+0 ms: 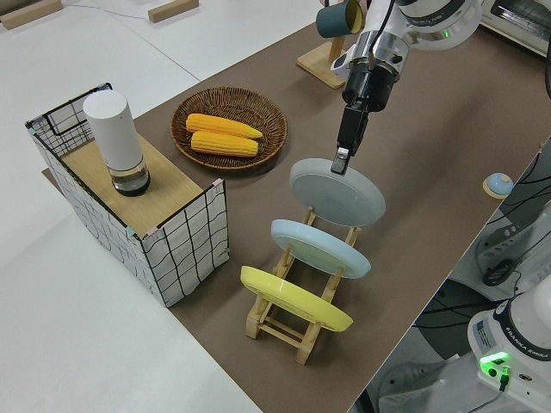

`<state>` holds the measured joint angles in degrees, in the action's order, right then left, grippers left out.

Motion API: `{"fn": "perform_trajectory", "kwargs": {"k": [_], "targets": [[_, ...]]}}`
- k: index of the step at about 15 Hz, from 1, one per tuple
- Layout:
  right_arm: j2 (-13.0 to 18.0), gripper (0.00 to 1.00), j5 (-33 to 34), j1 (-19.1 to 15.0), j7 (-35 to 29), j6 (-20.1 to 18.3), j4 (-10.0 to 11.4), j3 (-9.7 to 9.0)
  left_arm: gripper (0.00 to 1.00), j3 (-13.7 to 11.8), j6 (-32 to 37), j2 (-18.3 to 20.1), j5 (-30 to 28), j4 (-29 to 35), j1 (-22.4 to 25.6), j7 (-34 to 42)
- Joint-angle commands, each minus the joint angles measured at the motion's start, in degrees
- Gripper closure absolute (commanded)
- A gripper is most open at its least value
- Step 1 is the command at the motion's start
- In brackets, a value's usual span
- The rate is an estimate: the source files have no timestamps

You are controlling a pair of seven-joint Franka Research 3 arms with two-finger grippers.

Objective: Pick gray plate from table and place it on lower plate rack with left arm
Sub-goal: 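Lower the gray plate upright into the rack's lower slot with the left gripper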

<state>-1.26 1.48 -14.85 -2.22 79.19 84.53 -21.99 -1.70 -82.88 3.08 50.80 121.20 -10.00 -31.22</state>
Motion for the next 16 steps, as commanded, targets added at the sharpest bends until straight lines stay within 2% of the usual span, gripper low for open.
{"fn": "perform_trajectory", "kwargs": {"k": [1,11,12,13,15,16], "targets": [[0.1,0.017,0.3,-1.3,-0.7,-0.6,-0.4,-1.21,1.0,-0.5,-2.0,0.2,-1.5,1.9,0.0,-3.1],[0.1,0.017,0.3,-1.3,-0.7,-0.6,-0.4,-1.21,1.0,-0.5,-4.2,-1.4,-4.2,3.4,-0.2,-6.2],[0.1,0.017,0.3,-1.3,-0.7,-0.6,-0.4,-1.13,0.87,-0.5,-4.2,-1.5,-4.2,3.4,-0.2,-6.1],[0.1,0.017,0.3,-1.3,-0.7,-0.7,-0.4,-1.21,0.56,-0.5,-4.3,-1.5,-4.2,3.5,-0.2,-6.0],[0.1,0.017,0.4,-1.3,-0.7,-0.6,-0.4,-1.13,0.06,-0.5,-5.3,-1.5,-4.3,3.7,-0.2,-6.0],[0.1,0.017,0.3,-1.3,-0.7,-0.6,-0.4,-1.21,0.01,-0.5,-5.3,-1.4,-4.6,3.7,-0.2,-6.0]]}}
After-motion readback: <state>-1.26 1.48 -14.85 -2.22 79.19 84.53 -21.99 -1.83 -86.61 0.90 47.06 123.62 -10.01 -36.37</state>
